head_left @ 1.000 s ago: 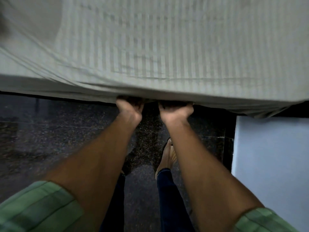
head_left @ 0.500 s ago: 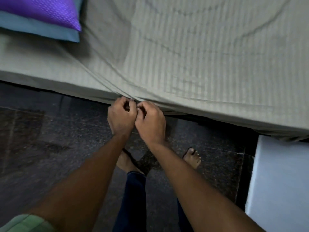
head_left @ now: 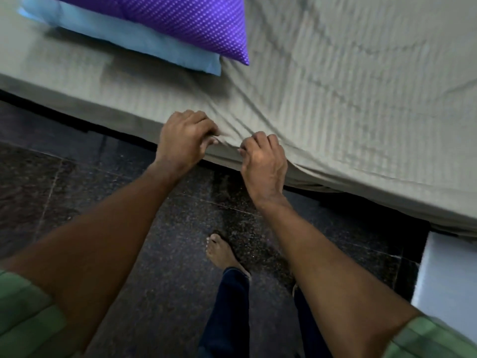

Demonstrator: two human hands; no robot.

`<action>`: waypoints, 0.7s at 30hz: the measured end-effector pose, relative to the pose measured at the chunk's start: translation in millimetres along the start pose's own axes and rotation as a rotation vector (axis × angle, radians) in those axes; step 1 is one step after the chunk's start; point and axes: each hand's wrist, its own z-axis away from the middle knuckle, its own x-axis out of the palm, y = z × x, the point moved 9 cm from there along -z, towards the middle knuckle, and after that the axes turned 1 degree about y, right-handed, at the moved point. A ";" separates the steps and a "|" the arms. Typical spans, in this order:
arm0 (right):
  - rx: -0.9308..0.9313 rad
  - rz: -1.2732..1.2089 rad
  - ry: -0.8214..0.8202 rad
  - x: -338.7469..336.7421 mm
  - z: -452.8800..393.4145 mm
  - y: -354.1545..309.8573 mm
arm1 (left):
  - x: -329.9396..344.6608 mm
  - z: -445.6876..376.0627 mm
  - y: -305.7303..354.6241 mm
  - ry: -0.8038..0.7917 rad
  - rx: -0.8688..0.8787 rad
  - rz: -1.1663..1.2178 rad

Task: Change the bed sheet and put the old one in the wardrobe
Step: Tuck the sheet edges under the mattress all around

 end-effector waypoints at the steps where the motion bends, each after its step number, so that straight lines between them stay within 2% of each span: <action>1: 0.005 0.013 0.008 3.6 -2.0 -3.0 | 1.3 -2.8 -4.7 -0.022 0.003 0.028; 5: -0.006 -0.012 -0.008 8.5 9.8 -12.4 | -0.5 7.8 -18.1 -0.078 0.009 0.122; 10: 0.057 0.005 -0.118 28.4 20.3 -25.7 | 4.0 11.6 -22.5 -0.175 0.100 -0.024; 14: 0.159 0.005 -0.128 38.6 17.8 -29.1 | 22.0 6.9 -18.0 -0.304 0.003 -0.190; 15: 0.237 -0.036 -0.191 54.2 27.5 -22.2 | 23.7 10.0 -20.6 -0.308 -0.080 -0.152; 17: 0.614 -0.248 -0.337 88.5 58.6 1.6 | 35.5 24.8 -37.1 -0.293 -0.337 0.074; 19: 1.111 -0.606 -0.320 114.9 95.7 21.9 | 62.2 52.0 -54.5 -0.314 -0.632 0.346; 21: 1.436 -0.905 -0.275 138.5 117.1 28.7 | 92.8 78.9 -64.2 -0.321 -0.937 0.695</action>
